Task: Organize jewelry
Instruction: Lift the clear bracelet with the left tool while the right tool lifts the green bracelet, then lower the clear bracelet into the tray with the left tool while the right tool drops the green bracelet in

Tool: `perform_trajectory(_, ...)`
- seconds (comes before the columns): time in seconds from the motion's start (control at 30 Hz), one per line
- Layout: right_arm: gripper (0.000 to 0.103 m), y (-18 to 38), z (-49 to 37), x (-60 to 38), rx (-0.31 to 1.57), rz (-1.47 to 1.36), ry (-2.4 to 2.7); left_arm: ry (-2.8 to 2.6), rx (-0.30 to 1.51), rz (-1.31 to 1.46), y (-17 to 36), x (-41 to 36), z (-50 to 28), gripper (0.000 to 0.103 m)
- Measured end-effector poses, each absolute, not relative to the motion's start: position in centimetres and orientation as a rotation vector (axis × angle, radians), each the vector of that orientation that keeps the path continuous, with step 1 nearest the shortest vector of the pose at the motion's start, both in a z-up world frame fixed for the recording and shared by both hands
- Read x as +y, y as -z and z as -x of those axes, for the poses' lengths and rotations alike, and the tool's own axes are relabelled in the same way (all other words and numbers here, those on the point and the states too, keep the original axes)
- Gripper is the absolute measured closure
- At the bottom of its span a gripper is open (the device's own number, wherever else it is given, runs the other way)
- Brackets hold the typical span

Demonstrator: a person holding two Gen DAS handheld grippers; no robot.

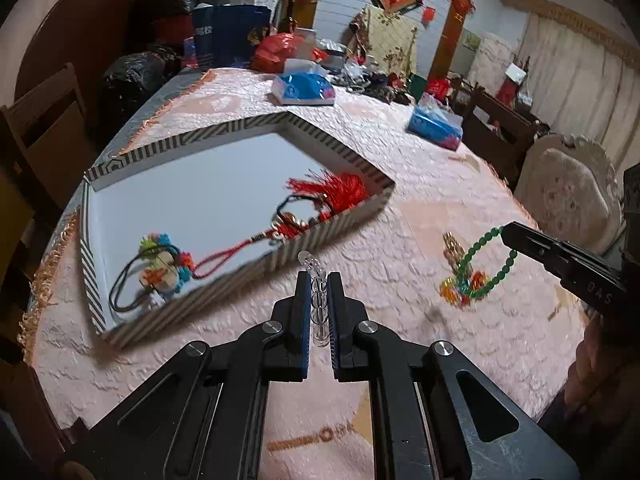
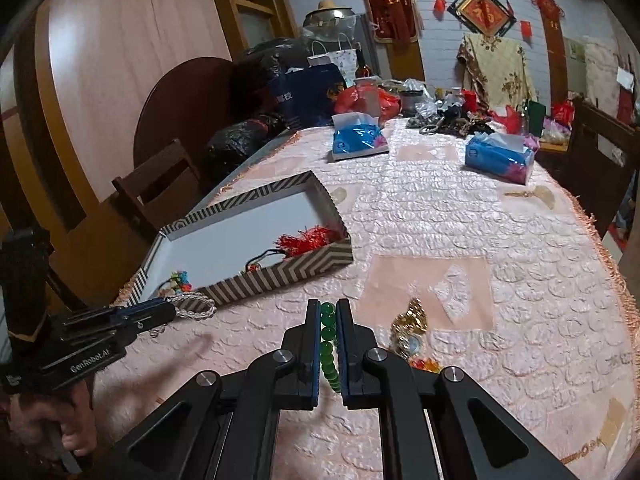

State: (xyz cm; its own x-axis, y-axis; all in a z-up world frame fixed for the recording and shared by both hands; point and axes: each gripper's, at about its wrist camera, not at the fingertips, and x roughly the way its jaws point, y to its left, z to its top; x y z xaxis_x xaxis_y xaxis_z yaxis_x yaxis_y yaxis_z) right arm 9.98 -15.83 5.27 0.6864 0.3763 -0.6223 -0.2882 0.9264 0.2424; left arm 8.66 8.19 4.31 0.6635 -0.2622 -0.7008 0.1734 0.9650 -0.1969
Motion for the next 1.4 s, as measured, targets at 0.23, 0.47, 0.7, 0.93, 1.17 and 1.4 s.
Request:
perform_trajectory(0.23,0.096,-7.1,-13.0,-14.2,0.700,-0.129,-0.403,0.197,0.779,0.133,-5.5,10.7,-10.7,0.097)
perform_trajectory(0.47,0.097,-8.1,-16.4,-11.6,0.665,-0.120,-0.448,0.104,0.769,0.154,-4.8,14.2,-13.6,0.097)
perform_trajectory(0.7,0.097,-8.0,-19.6,-8.3,0.660,-0.124,-0.501,0.055,0.789,0.182,-3.0,15.5,-15.8,0.097)
perform_trajectory(0.93,0.096,-5.0,-21.4,-4.9,0.714,-0.187,-0.633,0.064,0.803,0.201,-1.8,15.3,-16.1,0.097)
perform_trajectory(1.17,0.096,-0.8,-23.2,-4.7,0.841,-0.204,-0.627,0.009,0.858,0.197,0.4,15.6,-16.6,0.097)
perform_trajectory(1.4,0.096,0.6,-24.3,-5.6,0.883,-0.220,-0.595,-0.004,0.855,0.174,0.7,15.4,-16.4,0.097)
